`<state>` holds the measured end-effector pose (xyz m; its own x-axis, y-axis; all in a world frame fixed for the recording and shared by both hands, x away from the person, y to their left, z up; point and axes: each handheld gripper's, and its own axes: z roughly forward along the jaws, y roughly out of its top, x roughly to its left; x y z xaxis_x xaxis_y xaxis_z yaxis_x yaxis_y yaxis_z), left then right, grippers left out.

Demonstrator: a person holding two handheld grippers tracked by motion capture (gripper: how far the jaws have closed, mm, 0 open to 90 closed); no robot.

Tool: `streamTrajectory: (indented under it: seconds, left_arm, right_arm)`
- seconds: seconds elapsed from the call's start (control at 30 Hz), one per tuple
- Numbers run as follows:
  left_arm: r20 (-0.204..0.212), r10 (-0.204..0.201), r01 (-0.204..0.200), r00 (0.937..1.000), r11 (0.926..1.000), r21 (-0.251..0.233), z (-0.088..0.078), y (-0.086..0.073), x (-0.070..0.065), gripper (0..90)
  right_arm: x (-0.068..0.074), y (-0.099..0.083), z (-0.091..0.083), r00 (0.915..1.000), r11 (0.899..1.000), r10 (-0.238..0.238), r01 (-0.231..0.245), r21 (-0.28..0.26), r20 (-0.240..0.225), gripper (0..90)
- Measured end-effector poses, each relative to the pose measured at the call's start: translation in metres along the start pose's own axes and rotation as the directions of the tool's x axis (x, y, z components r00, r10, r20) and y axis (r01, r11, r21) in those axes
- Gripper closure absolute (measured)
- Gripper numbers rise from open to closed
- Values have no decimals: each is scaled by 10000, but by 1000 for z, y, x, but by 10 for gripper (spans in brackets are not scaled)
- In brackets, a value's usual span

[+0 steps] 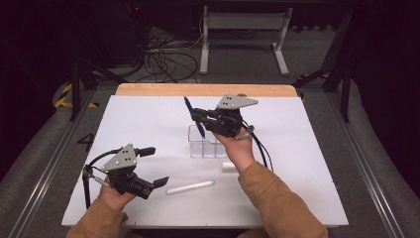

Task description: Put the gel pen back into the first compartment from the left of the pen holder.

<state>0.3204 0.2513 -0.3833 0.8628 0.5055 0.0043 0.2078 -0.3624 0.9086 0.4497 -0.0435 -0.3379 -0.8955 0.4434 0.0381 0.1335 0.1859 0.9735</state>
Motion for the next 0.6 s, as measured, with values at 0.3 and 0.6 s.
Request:
streamTrajectory:
  seconds: [0.3, 0.6]
  left_arm:
    - [-1, -29, 29, 10000, 10000, 42, 1, 0, 0, 10]
    - [6, -16, 16, 10000, 10000, 37, 1, 0, 0, 10]
  right_arm:
    - [-1, -5, 9, 9998, 9998, 178, -178, 27, -57, 785]
    - [1, -7, 13, 9999, 9999, 104, -104, 75, -11, 785]
